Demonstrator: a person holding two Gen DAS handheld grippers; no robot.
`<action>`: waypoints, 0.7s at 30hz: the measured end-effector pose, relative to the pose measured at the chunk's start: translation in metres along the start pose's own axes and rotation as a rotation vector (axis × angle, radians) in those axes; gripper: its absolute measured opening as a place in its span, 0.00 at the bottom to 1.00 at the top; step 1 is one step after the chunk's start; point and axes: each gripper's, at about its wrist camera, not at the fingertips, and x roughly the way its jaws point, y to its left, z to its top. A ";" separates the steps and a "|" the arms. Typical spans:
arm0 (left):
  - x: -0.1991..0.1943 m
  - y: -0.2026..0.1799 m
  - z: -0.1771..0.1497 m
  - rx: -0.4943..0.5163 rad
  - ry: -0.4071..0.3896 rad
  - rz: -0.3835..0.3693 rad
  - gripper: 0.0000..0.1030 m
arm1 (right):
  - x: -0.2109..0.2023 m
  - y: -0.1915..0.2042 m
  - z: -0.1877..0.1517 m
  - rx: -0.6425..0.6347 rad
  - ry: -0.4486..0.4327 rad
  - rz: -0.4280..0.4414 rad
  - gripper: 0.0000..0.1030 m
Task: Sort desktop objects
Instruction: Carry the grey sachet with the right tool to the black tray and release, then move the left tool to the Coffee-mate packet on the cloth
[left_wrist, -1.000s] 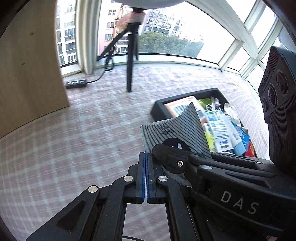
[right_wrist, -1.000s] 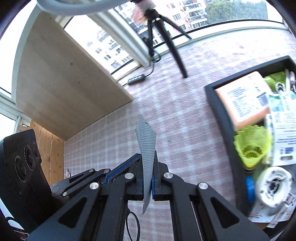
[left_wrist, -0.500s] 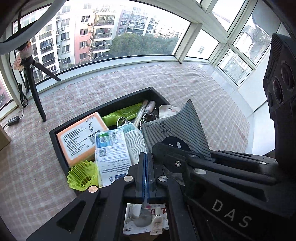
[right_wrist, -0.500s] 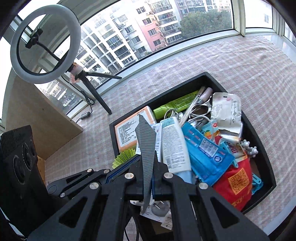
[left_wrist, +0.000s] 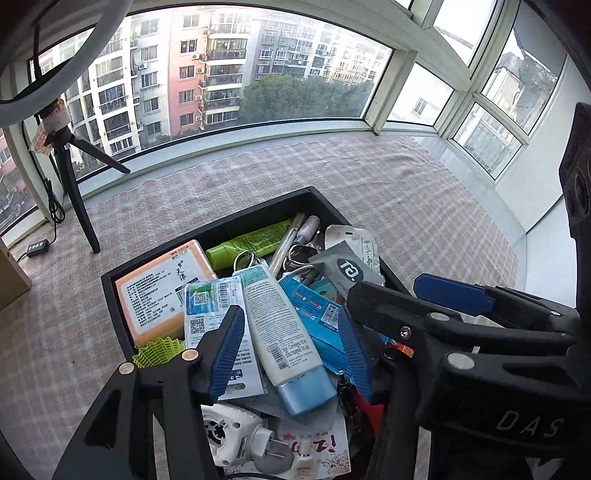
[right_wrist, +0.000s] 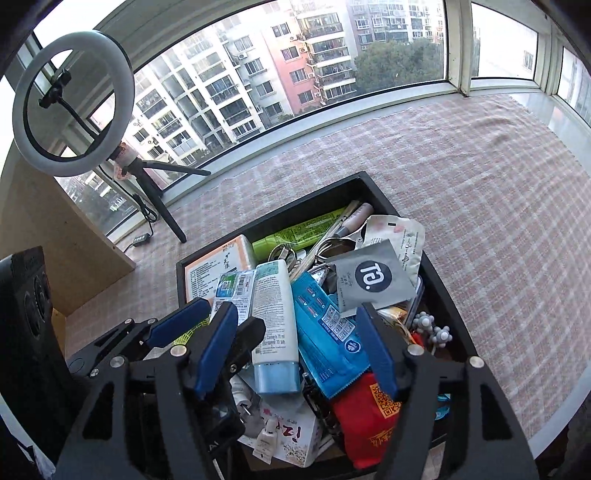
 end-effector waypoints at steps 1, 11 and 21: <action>-0.002 0.006 -0.002 -0.010 0.000 0.006 0.49 | 0.000 0.002 -0.002 -0.013 -0.011 -0.011 0.64; -0.044 0.077 -0.040 -0.052 -0.010 0.110 0.49 | -0.002 0.033 -0.043 -0.057 -0.044 -0.011 0.64; -0.111 0.221 -0.118 -0.210 -0.006 0.294 0.49 | 0.022 0.106 -0.098 -0.110 0.013 0.061 0.64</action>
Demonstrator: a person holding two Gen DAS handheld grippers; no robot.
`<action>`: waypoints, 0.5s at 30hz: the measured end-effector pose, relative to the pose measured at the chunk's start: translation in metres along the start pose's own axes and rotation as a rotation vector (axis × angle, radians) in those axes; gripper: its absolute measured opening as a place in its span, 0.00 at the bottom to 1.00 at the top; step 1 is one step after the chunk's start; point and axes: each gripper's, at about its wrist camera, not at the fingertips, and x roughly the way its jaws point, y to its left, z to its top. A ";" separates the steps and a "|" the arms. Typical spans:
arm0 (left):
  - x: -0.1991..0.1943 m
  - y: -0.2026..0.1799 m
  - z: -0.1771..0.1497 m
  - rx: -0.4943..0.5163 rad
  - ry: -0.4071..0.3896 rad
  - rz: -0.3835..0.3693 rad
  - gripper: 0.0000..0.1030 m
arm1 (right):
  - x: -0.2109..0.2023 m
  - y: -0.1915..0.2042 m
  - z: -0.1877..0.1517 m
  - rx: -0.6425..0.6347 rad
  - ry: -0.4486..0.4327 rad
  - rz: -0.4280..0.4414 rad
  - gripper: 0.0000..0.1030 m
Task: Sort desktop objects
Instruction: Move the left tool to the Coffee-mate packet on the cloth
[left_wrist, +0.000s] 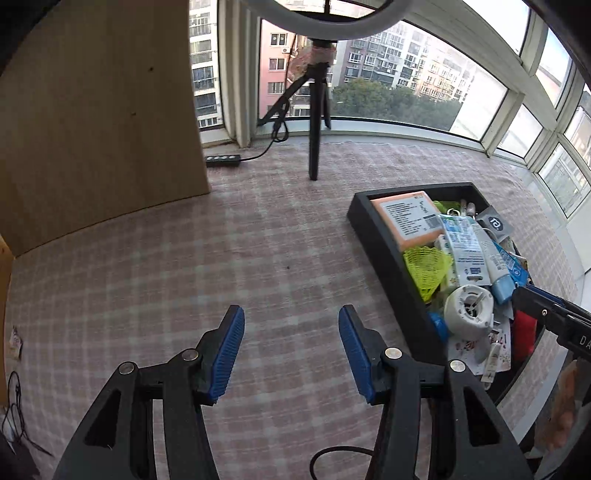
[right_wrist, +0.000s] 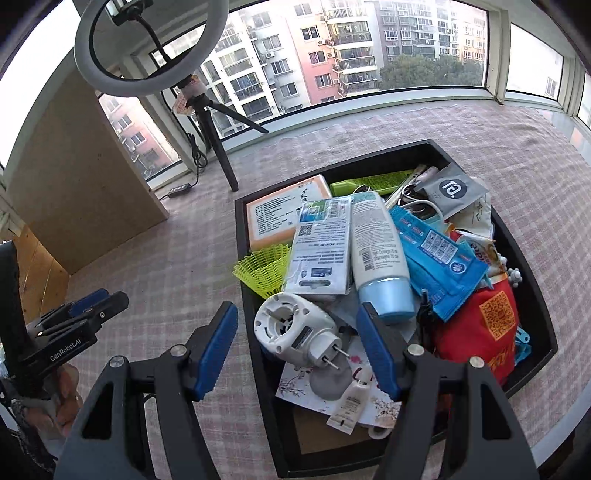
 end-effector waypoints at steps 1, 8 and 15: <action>-0.001 0.022 -0.005 -0.024 0.008 0.016 0.49 | 0.004 0.009 -0.005 -0.012 0.009 0.004 0.64; -0.016 0.185 -0.043 -0.266 0.052 0.159 0.50 | 0.020 0.065 -0.035 -0.029 0.033 0.024 0.64; -0.025 0.317 -0.077 -0.527 0.074 0.296 0.50 | 0.026 0.103 -0.056 -0.037 0.046 0.013 0.64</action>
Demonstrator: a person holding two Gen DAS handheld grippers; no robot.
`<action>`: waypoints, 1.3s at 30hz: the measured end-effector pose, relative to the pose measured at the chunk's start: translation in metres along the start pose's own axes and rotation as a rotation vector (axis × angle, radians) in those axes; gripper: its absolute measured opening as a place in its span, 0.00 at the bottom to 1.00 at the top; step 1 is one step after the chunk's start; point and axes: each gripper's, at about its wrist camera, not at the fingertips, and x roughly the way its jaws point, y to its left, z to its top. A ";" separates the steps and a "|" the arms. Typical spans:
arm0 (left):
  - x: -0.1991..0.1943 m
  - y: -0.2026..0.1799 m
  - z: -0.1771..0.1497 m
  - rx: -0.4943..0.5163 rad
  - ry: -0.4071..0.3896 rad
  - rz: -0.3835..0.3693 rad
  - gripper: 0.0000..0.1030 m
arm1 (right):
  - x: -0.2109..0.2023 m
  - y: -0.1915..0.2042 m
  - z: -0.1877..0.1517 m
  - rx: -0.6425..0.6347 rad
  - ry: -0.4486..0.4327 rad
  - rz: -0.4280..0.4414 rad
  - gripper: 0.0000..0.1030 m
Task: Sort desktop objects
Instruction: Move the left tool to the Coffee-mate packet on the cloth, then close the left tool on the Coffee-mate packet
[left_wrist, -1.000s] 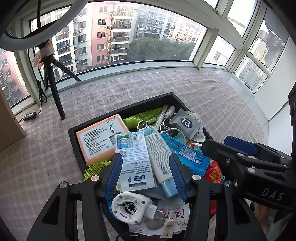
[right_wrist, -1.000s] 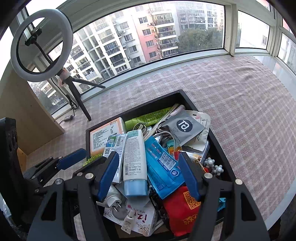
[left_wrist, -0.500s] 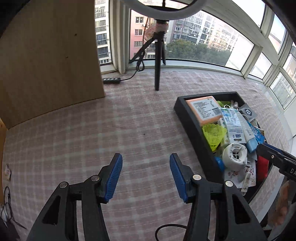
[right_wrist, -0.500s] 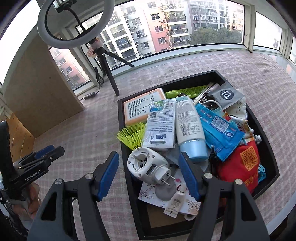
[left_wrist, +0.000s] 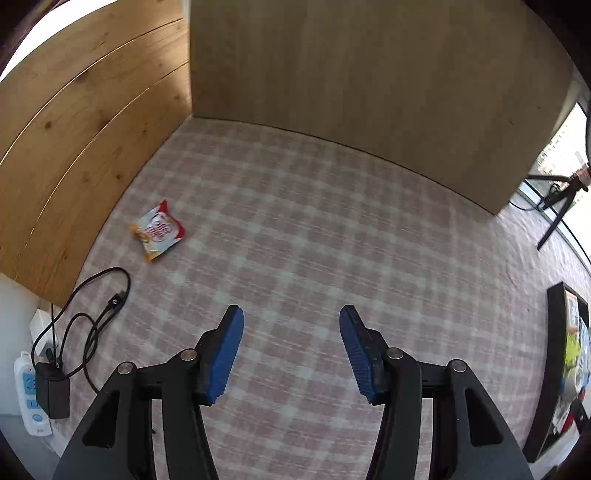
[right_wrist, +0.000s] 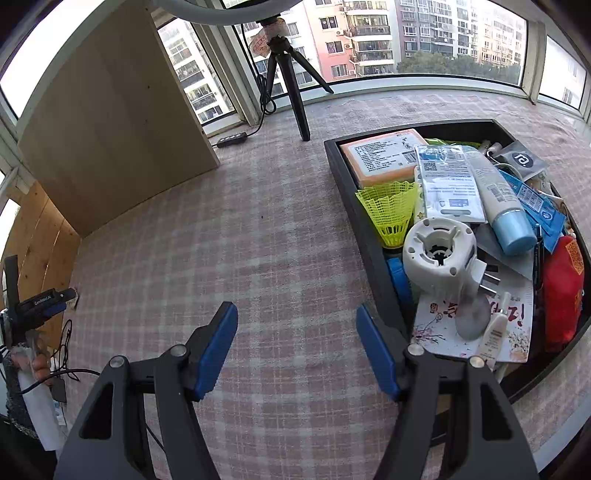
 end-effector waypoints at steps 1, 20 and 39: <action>0.004 0.013 0.004 -0.030 0.003 0.016 0.50 | 0.001 0.004 -0.002 0.003 0.004 0.000 0.64; 0.109 0.111 0.074 -0.366 0.164 0.128 0.58 | 0.022 0.043 -0.003 0.031 0.050 -0.073 0.64; 0.112 0.094 0.059 -0.316 0.104 0.152 0.31 | 0.032 0.023 -0.010 0.100 0.072 -0.084 0.64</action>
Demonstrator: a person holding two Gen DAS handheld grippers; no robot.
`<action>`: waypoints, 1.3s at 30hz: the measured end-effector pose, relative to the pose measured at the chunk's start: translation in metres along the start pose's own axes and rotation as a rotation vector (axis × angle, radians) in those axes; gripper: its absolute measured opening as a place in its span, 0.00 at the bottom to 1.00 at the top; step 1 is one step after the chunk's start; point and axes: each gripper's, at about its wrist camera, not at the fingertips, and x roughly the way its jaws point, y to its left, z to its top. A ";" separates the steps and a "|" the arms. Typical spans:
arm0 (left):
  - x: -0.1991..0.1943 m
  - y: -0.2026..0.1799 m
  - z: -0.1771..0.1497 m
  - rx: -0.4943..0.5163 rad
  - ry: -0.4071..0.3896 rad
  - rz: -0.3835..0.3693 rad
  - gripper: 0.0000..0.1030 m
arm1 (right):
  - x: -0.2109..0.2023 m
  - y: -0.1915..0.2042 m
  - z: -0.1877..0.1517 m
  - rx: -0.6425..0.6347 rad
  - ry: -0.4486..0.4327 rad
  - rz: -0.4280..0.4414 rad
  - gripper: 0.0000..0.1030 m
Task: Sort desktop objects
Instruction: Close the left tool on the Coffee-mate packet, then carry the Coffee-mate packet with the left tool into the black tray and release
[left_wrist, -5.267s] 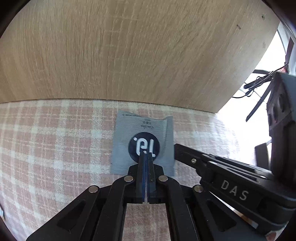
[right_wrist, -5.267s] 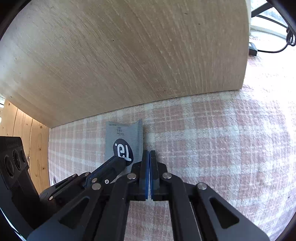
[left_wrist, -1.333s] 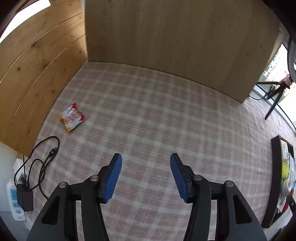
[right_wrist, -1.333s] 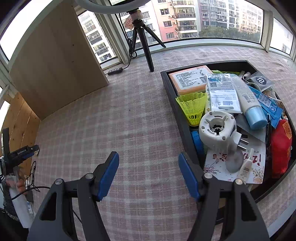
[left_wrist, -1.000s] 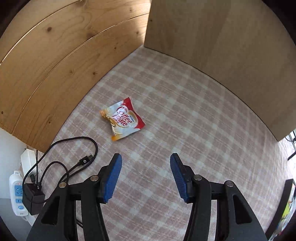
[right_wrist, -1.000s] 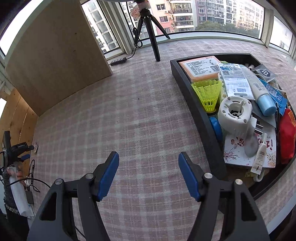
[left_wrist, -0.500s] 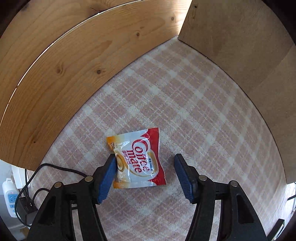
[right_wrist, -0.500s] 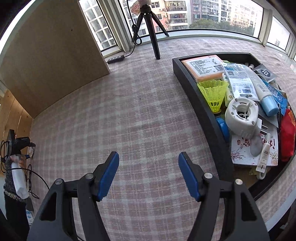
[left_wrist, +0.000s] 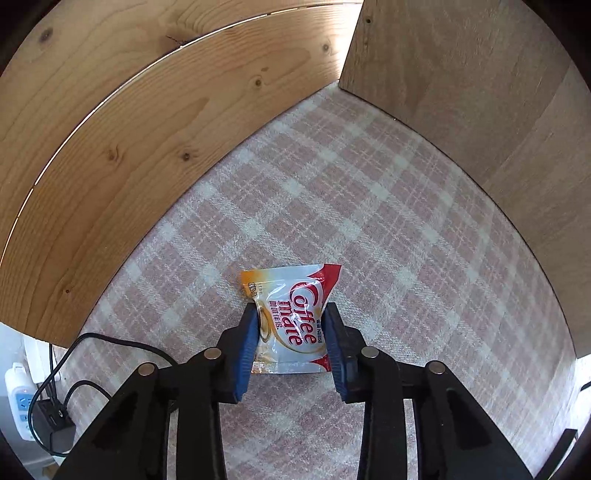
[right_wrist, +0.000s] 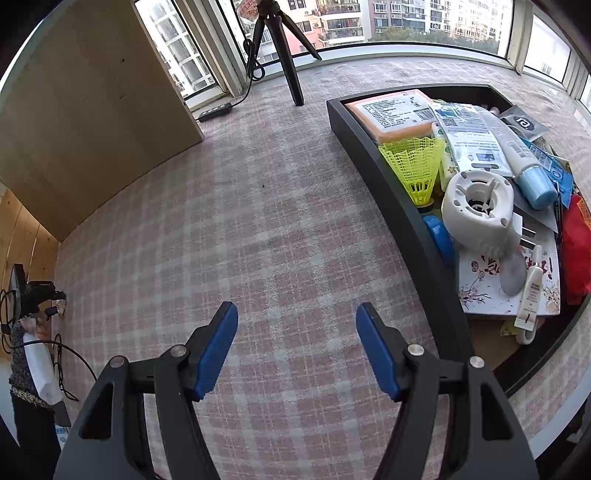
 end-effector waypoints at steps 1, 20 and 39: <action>-0.001 0.002 -0.002 0.002 0.001 -0.011 0.30 | -0.001 0.000 0.000 0.000 -0.003 0.000 0.64; -0.037 0.004 -0.071 0.062 0.007 -0.110 0.03 | -0.014 -0.032 -0.015 0.044 -0.032 0.041 0.64; -0.022 -0.021 -0.096 0.121 0.000 -0.102 0.12 | -0.019 -0.074 -0.031 0.106 -0.007 0.012 0.64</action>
